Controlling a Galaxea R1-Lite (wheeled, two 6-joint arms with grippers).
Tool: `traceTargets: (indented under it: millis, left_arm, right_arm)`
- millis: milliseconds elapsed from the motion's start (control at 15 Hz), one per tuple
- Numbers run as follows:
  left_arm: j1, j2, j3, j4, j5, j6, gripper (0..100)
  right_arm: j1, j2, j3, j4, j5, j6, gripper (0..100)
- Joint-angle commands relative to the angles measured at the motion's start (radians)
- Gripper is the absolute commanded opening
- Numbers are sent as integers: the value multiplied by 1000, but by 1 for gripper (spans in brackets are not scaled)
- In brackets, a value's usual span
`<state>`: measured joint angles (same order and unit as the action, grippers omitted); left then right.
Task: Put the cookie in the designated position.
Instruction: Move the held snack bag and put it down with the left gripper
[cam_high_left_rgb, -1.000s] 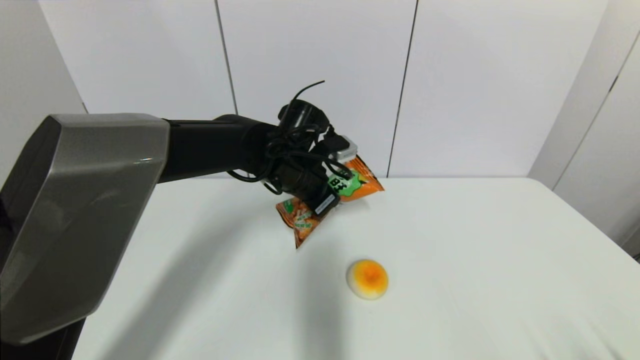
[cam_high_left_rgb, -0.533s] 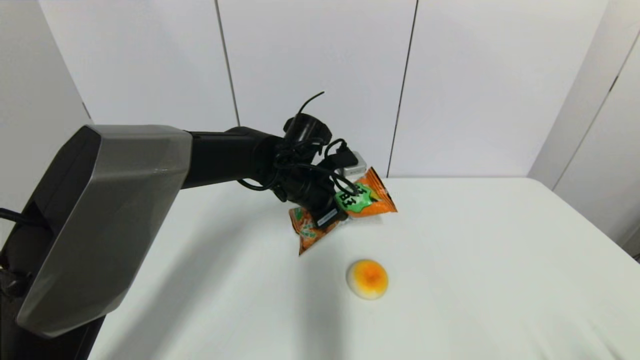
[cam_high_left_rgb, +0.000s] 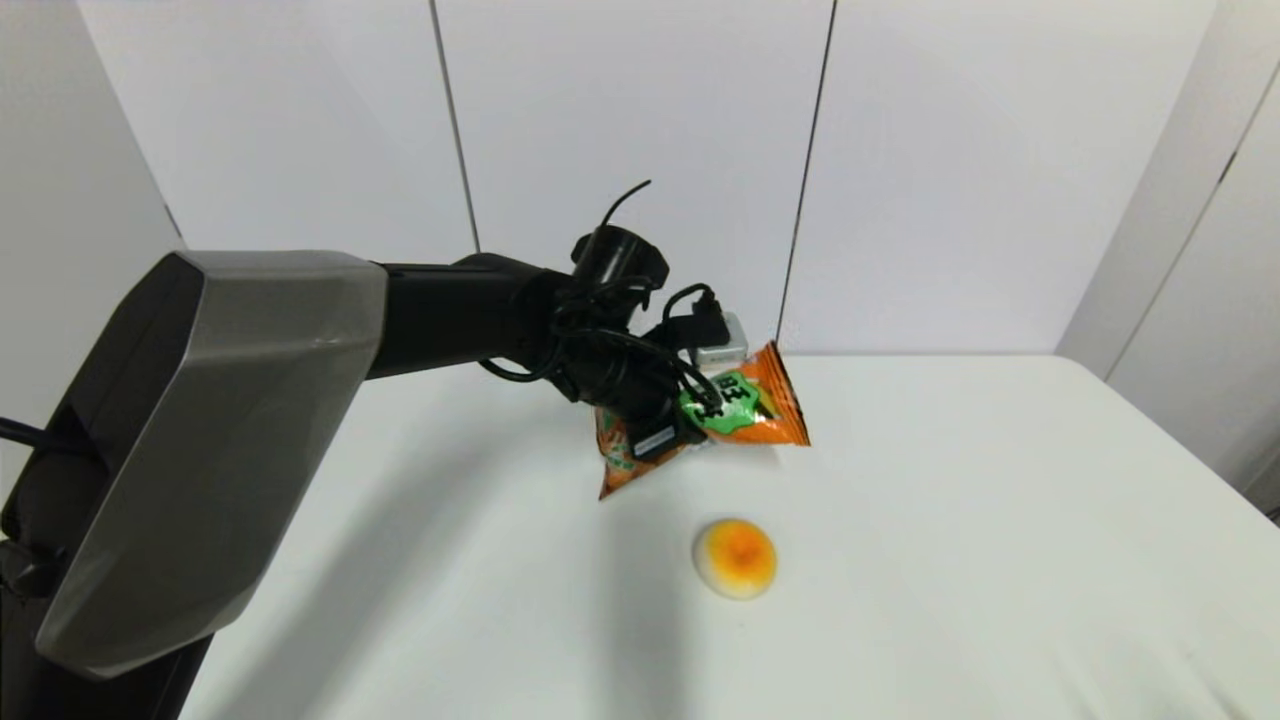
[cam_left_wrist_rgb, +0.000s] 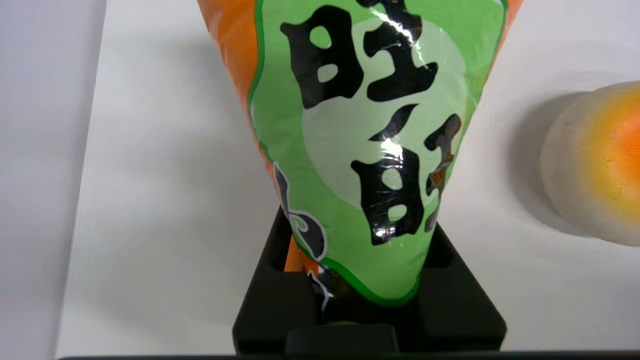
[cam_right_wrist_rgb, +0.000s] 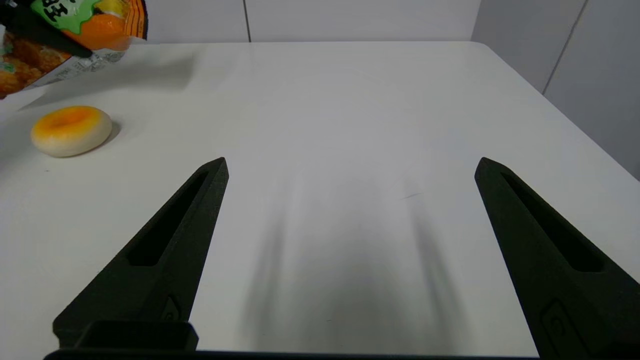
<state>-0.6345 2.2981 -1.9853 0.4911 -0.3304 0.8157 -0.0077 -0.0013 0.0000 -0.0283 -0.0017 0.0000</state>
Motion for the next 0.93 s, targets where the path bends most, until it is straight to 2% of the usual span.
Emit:
traceTargets:
  millis: [67, 533, 933]
  left_arm:
    - [-8, -2, 0, 9, -44, 122, 0]
    - [-44, 18, 0, 11, -62, 186, 0]
    - [-54, 34, 0, 12, -62, 187, 0]
  right_arm:
    - [0, 1, 8, -1, 0, 0, 100]
    - [0, 1, 8, -1, 0, 0, 100]
    - [0, 1, 8, -1, 0, 0, 100]
